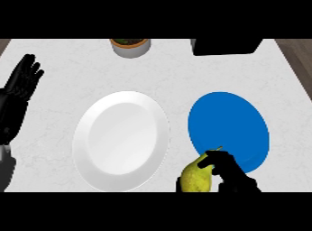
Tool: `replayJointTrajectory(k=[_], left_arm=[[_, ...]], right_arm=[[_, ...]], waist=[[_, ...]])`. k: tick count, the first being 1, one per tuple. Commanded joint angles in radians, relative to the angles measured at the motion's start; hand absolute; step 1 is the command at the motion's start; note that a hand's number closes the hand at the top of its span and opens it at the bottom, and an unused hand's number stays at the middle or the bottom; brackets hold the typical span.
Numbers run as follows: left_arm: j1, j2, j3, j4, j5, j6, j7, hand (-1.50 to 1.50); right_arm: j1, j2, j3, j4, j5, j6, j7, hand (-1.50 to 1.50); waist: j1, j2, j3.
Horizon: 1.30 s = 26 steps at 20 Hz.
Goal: Pick the pear from the plate and place it in the plate
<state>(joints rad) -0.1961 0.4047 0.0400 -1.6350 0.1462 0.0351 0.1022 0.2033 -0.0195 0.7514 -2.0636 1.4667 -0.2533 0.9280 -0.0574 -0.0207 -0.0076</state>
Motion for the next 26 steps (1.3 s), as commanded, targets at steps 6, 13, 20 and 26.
replayJointTrajectory(k=[6,13,20,26], left_arm=[[-0.090,-0.028,-0.046,0.024,-0.021,-0.008,0.011,0.00],[-0.088,-0.053,-0.082,-0.017,-0.027,-0.008,0.036,0.00],[-0.152,-0.039,-0.056,0.041,-0.013,-0.030,0.039,0.00],[-0.144,-0.073,-0.080,0.050,-0.029,-0.021,0.007,0.00]], right_arm=[[-0.253,0.014,0.201,0.077,0.072,0.031,0.377,1.50],[-0.461,0.017,0.080,0.263,-0.074,-0.007,0.468,1.50],[-0.708,0.019,-0.057,0.514,-0.239,-0.019,0.461,1.50],[-0.719,0.019,-0.108,0.676,-0.342,-0.220,0.447,-1.50]], waist=[[0.069,0.027,0.005],[0.104,0.028,0.007],[0.122,0.038,0.007],[0.132,0.043,0.009]])
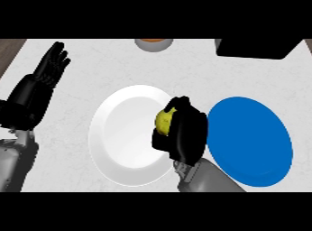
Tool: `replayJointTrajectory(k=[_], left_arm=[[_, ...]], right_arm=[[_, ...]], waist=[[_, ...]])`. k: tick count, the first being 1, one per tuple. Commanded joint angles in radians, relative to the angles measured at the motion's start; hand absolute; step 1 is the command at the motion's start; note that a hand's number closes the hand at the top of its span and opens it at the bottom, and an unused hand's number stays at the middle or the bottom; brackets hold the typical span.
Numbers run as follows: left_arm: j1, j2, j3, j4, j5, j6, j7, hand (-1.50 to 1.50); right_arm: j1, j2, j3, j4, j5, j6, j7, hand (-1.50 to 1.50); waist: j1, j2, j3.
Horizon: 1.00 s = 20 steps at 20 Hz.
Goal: Pick the pear from the plate and place it in the plate
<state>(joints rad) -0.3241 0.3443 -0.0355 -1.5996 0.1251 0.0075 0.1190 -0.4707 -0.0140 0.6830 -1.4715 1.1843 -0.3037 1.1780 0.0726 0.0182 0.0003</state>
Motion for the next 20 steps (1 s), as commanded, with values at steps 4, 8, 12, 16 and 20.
replayJointTrajectory(k=[4,8,12,16,20], left_arm=[[-0.050,-0.005,0.001,0.025,-0.002,-0.004,0.008,0.00],[-0.031,-0.001,0.010,0.051,0.000,-0.022,-0.034,0.00],[-0.047,-0.018,-0.005,0.036,-0.007,-0.006,-0.004,0.00],[-0.034,0.004,0.018,0.055,0.009,-0.033,-0.018,0.00],[-0.039,-0.009,0.024,0.070,-0.025,0.011,-0.021,0.00]], right_arm=[[-0.143,0.013,-0.068,0.175,-0.187,-0.228,0.143,-1.50],[-0.152,0.013,-0.045,0.223,-0.237,-0.406,0.066,-1.50],[-0.209,0.013,-0.100,0.286,-0.215,-0.560,0.012,-1.50],[-0.192,0.013,-0.096,0.295,-0.238,-0.732,-0.019,-1.50],[-0.201,0.014,-0.093,0.265,-0.214,-0.823,0.015,-1.50]], waist=[[0.025,0.007,0.002],[0.025,0.004,0.001],[0.024,-0.001,0.002],[0.006,-0.004,0.002],[-0.038,-0.015,0.000]])
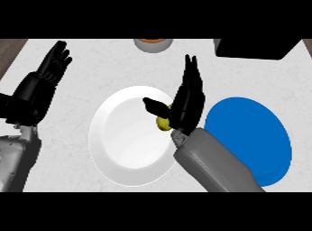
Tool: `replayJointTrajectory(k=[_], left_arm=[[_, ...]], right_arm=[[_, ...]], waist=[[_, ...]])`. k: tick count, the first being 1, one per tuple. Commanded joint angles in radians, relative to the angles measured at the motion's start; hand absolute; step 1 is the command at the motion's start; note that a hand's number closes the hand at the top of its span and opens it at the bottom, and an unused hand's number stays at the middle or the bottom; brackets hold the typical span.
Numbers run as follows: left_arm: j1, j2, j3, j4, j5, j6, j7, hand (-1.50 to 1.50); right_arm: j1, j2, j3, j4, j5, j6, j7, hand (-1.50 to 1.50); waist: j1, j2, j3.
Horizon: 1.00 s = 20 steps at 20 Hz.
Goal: Pick the pear from the plate and place it in the plate
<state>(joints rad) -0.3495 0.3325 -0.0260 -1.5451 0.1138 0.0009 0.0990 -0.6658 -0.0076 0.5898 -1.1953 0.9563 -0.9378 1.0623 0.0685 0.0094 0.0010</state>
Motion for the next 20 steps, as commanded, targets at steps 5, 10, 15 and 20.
replayJointTrajectory(k=[5,10,15,20], left_arm=[[0.037,0.053,0.079,-0.005,0.023,-0.011,0.006,0.00],[0.062,0.035,0.067,-0.035,0.015,-0.007,0.010,0.00],[0.073,-0.002,0.067,0.028,-0.018,-0.001,-0.056,0.00],[0.119,-0.003,0.060,-0.026,-0.030,-0.015,-0.053,0.00]], right_arm=[[0.130,0.007,0.031,-0.097,0.101,-0.272,0.167,-1.50],[0.390,0.007,0.111,-0.295,0.237,-0.313,0.148,-1.50],[0.612,0.008,0.148,-0.569,0.354,-0.159,0.095,-1.50],[0.899,-0.157,0.271,-0.727,0.350,-0.244,0.015,-1.50]], waist=[[-0.062,-0.017,-0.001],[-0.082,-0.020,-0.001],[-0.089,-0.013,-0.002],[-0.083,-0.013,-0.001]])
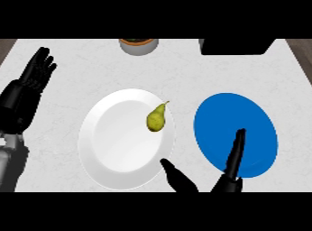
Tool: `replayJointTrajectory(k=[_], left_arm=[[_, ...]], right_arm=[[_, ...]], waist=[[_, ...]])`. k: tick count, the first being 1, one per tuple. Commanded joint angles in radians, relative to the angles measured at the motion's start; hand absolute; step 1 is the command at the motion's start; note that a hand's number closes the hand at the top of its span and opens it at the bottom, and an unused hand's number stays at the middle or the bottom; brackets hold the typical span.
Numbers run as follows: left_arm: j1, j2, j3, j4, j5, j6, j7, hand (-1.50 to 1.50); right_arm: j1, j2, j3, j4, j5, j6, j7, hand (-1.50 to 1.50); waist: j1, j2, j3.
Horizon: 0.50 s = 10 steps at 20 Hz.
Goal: Pick the pear from the plate and place it in the plate
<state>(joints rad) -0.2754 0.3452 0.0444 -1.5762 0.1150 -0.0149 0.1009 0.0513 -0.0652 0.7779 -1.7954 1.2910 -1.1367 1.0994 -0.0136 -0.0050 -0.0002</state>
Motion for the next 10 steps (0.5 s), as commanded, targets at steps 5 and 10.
replayJointTrajectory(k=[5,10], left_arm=[[0.007,0.001,0.022,-0.072,0.005,-0.029,0.073,0.00],[0.002,-0.010,0.042,-0.052,-0.008,-0.028,0.053,0.00]], right_arm=[[0.233,-0.196,0.076,-0.183,-0.041,-0.088,-0.061,-1.50],[0.375,-0.181,0.066,-0.260,0.066,-0.044,-0.116,-1.50]], waist=[[0.010,0.004,0.001],[0.007,0.004,0.000]])
